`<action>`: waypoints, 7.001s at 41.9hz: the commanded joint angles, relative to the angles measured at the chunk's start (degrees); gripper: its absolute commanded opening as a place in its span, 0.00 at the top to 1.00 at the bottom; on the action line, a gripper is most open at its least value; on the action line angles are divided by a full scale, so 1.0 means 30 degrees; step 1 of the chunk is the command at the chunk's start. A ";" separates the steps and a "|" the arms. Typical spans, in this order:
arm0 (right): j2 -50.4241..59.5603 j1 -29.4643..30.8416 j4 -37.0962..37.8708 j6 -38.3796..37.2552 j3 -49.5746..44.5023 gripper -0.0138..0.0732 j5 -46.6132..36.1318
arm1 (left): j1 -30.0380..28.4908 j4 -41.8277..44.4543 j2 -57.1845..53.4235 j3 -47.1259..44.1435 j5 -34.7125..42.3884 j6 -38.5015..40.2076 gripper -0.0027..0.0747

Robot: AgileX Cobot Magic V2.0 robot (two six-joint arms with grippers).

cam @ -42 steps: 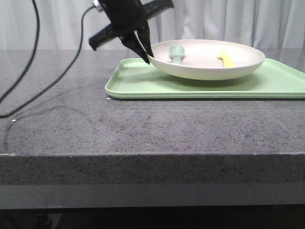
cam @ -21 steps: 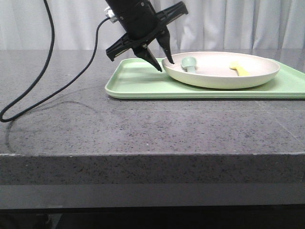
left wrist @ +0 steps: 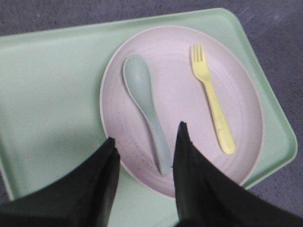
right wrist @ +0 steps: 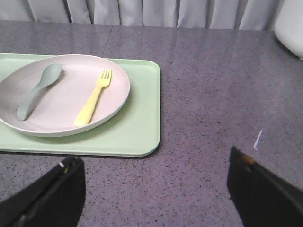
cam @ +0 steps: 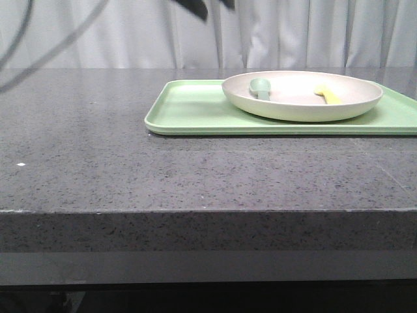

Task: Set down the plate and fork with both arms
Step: 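Raise the left gripper away from the plate, then lower the right gripper over the yellow fork on the plate, then close the right gripper on the yellow fork handle, then lift the fork out of the plate toward the tray edge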

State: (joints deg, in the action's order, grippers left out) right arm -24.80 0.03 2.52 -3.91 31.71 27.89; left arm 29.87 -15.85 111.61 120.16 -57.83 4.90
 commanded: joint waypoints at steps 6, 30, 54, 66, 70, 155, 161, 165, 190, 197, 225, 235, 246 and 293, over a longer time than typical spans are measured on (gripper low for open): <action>-0.0251 0.0107 0.0258 0.0092 0.0597 0.12 -0.1488 | 0.0110 0.0804 -0.5226 -0.2139 0.0617 -0.2172 0.60; -0.0251 0.0107 0.0258 0.0092 0.0597 0.12 -0.1506 | -0.2043 0.0314 -1.4360 -1.6271 0.4652 -0.3970 0.60; -0.0251 0.0107 0.0258 0.0092 0.0597 0.12 -0.1506 | -0.3646 -0.3991 -2.1388 -2.3931 0.4481 -1.0247 0.60; -0.0251 0.0107 0.0258 0.0092 0.0597 0.12 -0.1512 | -0.3646 -0.3898 -2.2120 -2.3993 0.4452 -1.0247 0.60; -0.0251 0.0107 0.0258 0.0092 0.0597 0.12 -0.1512 | -0.3646 -0.3898 -2.2049 -2.3993 0.4529 -1.0247 0.60; -2.4352 -0.2328 -0.4571 0.1973 2.2362 0.12 1.1482 | -0.3646 -0.3898 -2.1998 -2.3993 0.4604 -1.0247 0.60; -2.5610 -0.2328 -0.3921 0.1201 2.3968 0.12 1.2144 | -0.3646 -0.3898 -2.1998 -2.3993 0.4604 -1.0247 0.60; -2.6371 -0.2328 -0.3834 0.1092 2.5033 0.15 1.2751 | -0.3646 -0.3898 -2.1998 -2.3993 0.4604 -1.0247 0.60; -2.9964 -0.2328 -0.3299 -0.0630 2.8327 0.37 1.3989 | -0.3646 -0.3898 -2.1998 -2.3993 0.4604 -1.0247 0.60; -3.0443 -0.2328 -0.3299 -0.0921 2.8390 0.42 1.3883 | -0.3646 -0.3898 -2.1998 -2.3993 0.4644 -1.0247 0.60; -3.1398 -0.2328 -0.3299 -0.1790 2.8390 0.48 1.3355 | -0.3646 -0.3898 -2.1998 -2.3993 0.4644 -1.0247 0.60; -3.1398 -0.2328 -0.3299 -0.1790 2.8390 0.69 1.3613 | -0.3646 -0.3898 -2.1998 -2.3993 0.4644 -1.0247 0.60; -3.1398 -0.2328 -0.3299 -0.1772 2.8390 0.80 1.3587 | -0.3646 -0.3898 -2.1998 -2.3993 0.4644 -1.0247 0.60; -2.8065 0.0843 -0.1127 -0.0820 2.8371 0.80 1.6215 | -0.3646 -0.3898 -2.1998 -2.3993 0.4644 -1.0247 0.60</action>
State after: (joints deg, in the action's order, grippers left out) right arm -111.96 1.29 -0.89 -8.26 115.09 71.54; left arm 19.27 -25.90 45.69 46.76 -47.27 -25.80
